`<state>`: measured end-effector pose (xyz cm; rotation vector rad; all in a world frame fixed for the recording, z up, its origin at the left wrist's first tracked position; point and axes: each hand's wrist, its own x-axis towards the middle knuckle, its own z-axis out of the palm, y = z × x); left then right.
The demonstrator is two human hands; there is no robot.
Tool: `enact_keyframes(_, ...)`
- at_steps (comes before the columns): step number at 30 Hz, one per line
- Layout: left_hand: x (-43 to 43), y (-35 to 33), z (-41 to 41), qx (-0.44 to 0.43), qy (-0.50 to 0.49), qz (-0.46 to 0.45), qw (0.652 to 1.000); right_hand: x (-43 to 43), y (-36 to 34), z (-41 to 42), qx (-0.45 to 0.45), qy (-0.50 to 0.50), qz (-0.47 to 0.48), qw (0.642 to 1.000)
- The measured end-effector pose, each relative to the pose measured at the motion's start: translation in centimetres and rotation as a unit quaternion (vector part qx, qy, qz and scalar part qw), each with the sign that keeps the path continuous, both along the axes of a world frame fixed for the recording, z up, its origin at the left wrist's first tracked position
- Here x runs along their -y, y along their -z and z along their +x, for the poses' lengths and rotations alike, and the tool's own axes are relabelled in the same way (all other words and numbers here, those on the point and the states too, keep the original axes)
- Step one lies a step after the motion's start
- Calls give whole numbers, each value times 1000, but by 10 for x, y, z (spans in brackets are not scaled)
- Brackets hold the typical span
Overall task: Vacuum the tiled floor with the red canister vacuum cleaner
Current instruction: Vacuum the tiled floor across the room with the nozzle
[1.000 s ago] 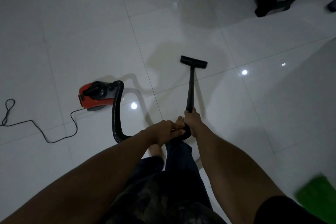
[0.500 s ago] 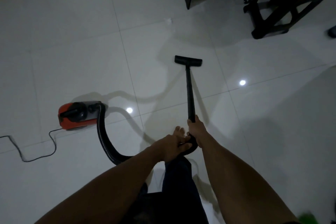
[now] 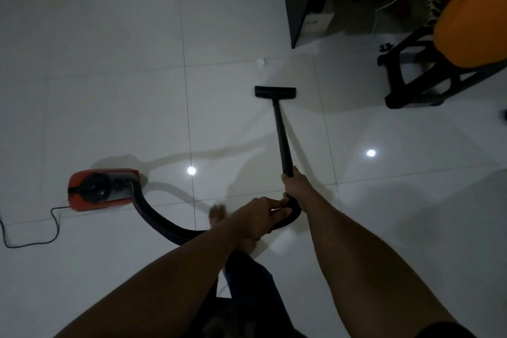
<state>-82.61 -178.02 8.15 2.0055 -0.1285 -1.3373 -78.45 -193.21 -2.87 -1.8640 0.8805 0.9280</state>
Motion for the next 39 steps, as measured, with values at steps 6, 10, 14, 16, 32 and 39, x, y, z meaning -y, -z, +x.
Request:
enact_keyframes(6, -5, -32, 69, -5, -6, 7, 1000, -8, 4, 65, 0, -31, -13, 999)
enact_keyframes(10, -13, -21, 117, -8, -10, 8, 1000, -17, 2, 117, -7, -23, -10, 1000)
enact_keyframes(14, -29, 5, 177, -24, -17, 15, 999, -34, 8, 184, -16, -39, -27, 999)
enact_keyframes(16, -40, 14, 206, -22, -22, 16, 999, -45, 13, 216, -15, -39, -28, 999)
enact_keyframes(32, -58, 24, 436, -23, -7, -5, 1000, -64, 28, 437, -24, -1, -20, 1000)
enact_keyframes(39, -45, 41, 540, -42, -41, 0, 998, -56, 33, 544, -25, -22, -34, 999)
